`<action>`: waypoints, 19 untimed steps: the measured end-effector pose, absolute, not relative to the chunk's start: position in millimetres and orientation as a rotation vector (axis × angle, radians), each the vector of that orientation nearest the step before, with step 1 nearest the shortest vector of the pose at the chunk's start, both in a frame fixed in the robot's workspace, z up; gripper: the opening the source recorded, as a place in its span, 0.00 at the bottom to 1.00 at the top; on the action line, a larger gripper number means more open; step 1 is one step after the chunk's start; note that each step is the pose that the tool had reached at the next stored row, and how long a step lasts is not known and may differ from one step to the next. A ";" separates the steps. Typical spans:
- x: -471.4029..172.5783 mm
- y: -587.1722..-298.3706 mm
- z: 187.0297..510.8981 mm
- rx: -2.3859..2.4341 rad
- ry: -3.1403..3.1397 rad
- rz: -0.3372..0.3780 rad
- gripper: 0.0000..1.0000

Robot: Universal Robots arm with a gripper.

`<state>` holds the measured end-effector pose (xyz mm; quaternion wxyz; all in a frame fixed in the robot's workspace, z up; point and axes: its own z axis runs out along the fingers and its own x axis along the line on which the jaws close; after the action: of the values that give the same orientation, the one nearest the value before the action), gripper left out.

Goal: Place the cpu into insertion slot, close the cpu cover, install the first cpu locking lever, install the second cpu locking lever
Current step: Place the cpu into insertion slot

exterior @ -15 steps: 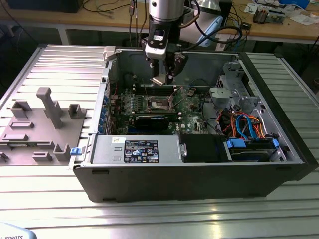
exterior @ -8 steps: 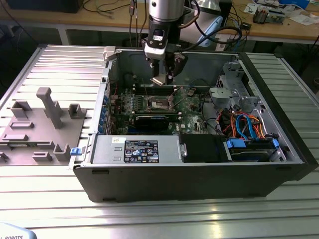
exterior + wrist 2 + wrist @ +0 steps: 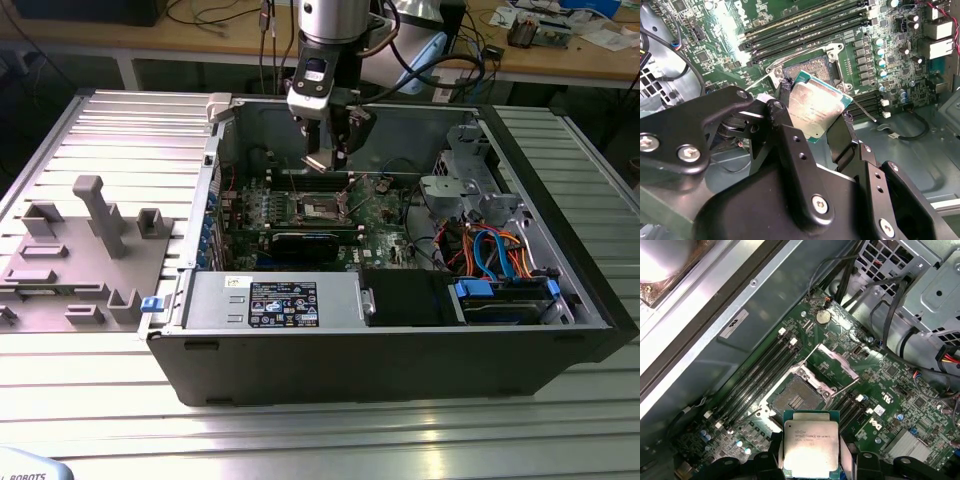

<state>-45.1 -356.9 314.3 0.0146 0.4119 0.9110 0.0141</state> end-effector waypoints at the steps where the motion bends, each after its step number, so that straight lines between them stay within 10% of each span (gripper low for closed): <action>1: -45.1 -356.9 314.3 1.289 2.832 0.044 0.54; 19: -45.1 -356.9 313.8 1.373 2.792 0.042 0.54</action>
<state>-45.1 -356.9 313.8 0.0151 0.4412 0.8972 0.0134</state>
